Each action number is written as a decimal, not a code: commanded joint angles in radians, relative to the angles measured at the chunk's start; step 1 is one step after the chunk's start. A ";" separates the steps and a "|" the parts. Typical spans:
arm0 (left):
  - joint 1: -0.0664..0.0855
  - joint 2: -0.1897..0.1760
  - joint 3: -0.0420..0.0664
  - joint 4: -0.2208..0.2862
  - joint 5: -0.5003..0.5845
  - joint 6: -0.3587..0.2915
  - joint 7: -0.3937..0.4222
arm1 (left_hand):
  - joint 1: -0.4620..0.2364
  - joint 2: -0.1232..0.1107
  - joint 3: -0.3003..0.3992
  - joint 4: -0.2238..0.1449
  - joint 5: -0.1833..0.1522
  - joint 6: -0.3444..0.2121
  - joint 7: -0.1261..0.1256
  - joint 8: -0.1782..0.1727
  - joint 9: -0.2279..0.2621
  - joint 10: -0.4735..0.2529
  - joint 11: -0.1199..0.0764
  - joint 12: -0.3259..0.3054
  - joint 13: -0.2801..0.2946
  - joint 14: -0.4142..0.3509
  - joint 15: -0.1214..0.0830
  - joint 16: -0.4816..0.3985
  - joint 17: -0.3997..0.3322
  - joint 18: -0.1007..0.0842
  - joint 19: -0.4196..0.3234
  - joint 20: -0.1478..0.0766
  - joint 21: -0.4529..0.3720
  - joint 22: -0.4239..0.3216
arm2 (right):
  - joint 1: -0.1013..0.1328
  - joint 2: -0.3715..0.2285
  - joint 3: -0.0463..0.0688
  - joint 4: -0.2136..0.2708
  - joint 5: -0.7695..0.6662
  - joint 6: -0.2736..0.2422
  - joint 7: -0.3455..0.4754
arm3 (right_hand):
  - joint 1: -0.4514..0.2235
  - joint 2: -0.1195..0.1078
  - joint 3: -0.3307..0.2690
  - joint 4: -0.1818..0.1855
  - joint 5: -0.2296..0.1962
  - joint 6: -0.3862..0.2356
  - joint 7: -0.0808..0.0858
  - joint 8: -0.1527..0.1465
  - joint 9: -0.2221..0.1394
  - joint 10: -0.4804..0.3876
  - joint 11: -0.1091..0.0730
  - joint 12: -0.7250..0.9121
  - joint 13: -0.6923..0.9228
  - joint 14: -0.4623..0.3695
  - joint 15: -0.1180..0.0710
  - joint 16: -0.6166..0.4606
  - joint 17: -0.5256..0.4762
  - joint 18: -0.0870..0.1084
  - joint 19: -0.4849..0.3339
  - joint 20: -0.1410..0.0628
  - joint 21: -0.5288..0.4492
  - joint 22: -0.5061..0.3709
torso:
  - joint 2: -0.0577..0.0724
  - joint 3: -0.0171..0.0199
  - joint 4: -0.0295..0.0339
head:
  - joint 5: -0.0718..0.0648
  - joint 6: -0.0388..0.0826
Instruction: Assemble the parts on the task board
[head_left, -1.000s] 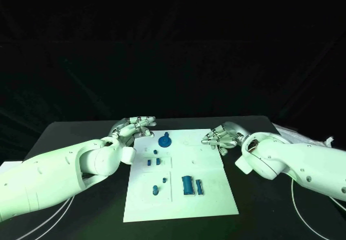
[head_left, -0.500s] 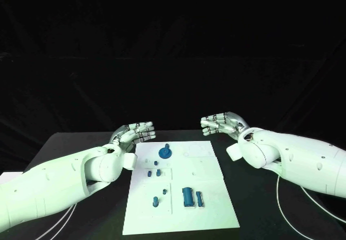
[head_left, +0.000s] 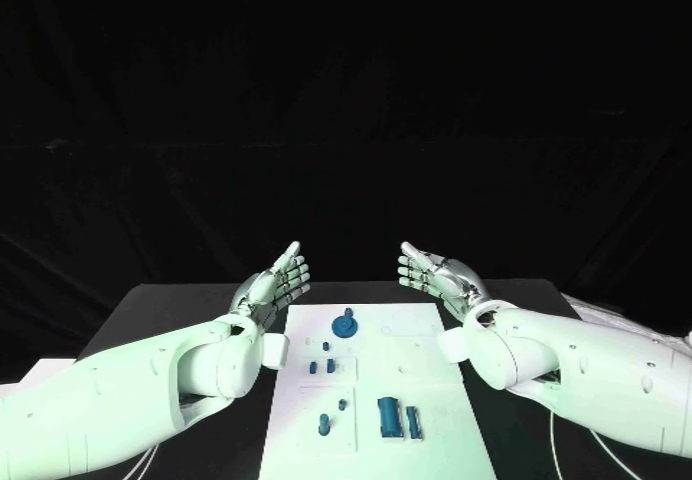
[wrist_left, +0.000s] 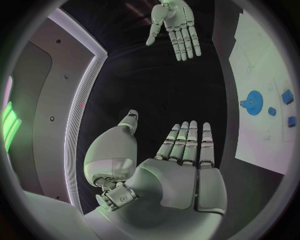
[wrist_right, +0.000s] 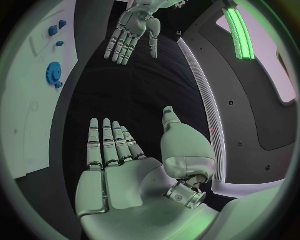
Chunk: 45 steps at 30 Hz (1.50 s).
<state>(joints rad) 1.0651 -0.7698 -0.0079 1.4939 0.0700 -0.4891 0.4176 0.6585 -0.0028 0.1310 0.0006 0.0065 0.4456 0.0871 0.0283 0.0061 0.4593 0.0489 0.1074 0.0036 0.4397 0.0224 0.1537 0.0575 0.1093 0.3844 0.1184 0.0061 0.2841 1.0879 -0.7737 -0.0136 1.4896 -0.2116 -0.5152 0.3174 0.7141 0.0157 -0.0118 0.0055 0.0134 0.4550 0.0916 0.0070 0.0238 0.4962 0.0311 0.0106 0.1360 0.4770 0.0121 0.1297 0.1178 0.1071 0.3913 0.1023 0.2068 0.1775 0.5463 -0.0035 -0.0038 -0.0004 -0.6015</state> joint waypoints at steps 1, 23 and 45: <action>-0.006 -0.003 0.004 0.033 -0.050 -0.185 0.075 | -0.210 0.003 -0.041 -0.001 -0.007 -0.142 -0.087 -0.028 -0.006 -0.146 -0.049 -0.034 -0.004 -0.140 -0.022 -0.049 -0.058 -0.033 -0.123 -0.038 -0.006 -0.091 | -0.016 -0.004 0.006 0.036 0.147 -0.177 0.145 | -0.228 -0.016 0.012 -0.006 -0.013 -0.145 -0.092 -0.007 -0.024 -0.158 -0.031 -0.011 -0.043 -0.152 -0.012 -0.041 -0.038 -0.032 -0.124 -0.102 -0.066 -0.057 | -0.002 0.0035 0.0038 | 0.000 0.002; -0.015 -0.010 0.008 0.076 -0.070 -0.281 0.102 | -0.476 0.003 -0.131 -0.001 -0.007 -0.323 -0.087 -0.028 -0.006 -0.332 -0.049 -0.107 -0.004 -0.318 -0.022 -0.154 -0.058 -0.109 -0.277 -0.118 -0.006 -0.206 | -0.038 -0.006 0.014 0.080 0.212 -0.255 0.203 | -0.515 -0.016 0.012 -0.006 -0.013 -0.328 -0.092 -0.007 -0.024 -0.359 -0.031 -0.011 -0.136 -0.344 -0.012 -0.130 -0.118 -0.107 -0.281 -0.102 -0.207 -0.177 | -0.002 0.0035 0.0038 | 0.000 0.002; -0.015 -0.010 0.008 0.076 -0.070 -0.281 0.102 | -0.658 0.003 -0.131 -0.001 -0.007 -0.446 -0.087 -0.028 -0.006 -0.459 -0.049 -0.107 -0.004 -0.440 -0.022 -0.154 -0.058 -0.109 -0.384 -0.118 -0.006 -0.284 | -0.038 -0.006 0.014 0.080 0.212 -0.255 0.203 | -0.714 -0.016 0.012 -0.006 -0.013 -0.455 -0.092 -0.007 -0.024 -0.496 -0.031 -0.011 -0.136 -0.477 -0.012 -0.130 -0.118 -0.107 -0.391 -0.102 -0.207 -0.177 | -0.002 0.0035 0.0038 | 0.000 0.002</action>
<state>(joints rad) 1.0497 -0.7809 -0.0011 1.5675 0.0111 -0.7678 0.5012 0.0077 -0.0001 0.0056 -0.0003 0.0068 0.0049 -0.0006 0.0068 0.0013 0.0052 -0.0002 0.0068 0.0015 0.0054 0.0002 0.0066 0.0013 0.0150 0.0036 0.0002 0.0063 0.0009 1.0503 -0.7803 -0.0006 1.5686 0.0046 -0.7714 0.5048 0.0076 0.0000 -0.0064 0.0001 0.0053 0.0035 -0.0003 0.0033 0.0014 0.0049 -0.0005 0.0067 0.0009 0.0050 -0.0002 0.0039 0.0013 0.0060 0.0046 0.0003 0.0033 0.0010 0.5442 0.0001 0.0001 0.0001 -0.5998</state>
